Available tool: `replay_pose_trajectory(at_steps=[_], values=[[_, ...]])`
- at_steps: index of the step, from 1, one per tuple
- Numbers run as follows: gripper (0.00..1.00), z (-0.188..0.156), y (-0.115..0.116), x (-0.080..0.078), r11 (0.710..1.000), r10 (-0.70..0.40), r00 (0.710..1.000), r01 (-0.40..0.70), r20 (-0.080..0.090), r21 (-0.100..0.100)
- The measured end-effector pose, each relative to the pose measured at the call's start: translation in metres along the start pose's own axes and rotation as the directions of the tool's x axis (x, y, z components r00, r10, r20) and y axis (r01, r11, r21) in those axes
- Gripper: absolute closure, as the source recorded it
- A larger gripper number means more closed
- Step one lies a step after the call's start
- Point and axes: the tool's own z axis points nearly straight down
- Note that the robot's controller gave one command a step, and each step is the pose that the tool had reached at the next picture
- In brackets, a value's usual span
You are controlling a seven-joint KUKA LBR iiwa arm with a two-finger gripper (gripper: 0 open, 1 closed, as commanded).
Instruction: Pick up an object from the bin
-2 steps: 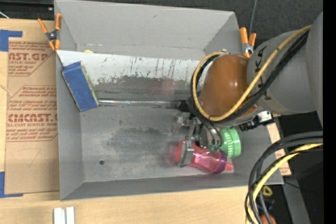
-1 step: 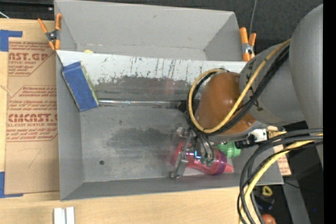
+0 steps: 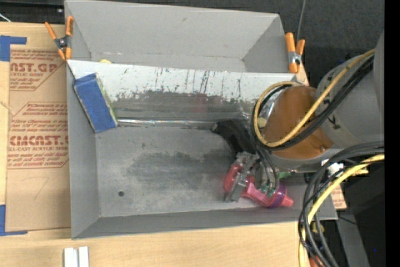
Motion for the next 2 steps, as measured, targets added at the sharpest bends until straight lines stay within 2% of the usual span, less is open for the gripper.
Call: replay_pose_trajectory(at_steps=[1, 2], values=[[1.0, 0.0, 0.0, 0.0, 1.0, 0.0, 1.0, 0.0, 0.0, 0.0], [1.0, -0.037, -0.001, 0.003, 1.0, 0.001, 1.0, -0.001, -0.013, 0.003]])
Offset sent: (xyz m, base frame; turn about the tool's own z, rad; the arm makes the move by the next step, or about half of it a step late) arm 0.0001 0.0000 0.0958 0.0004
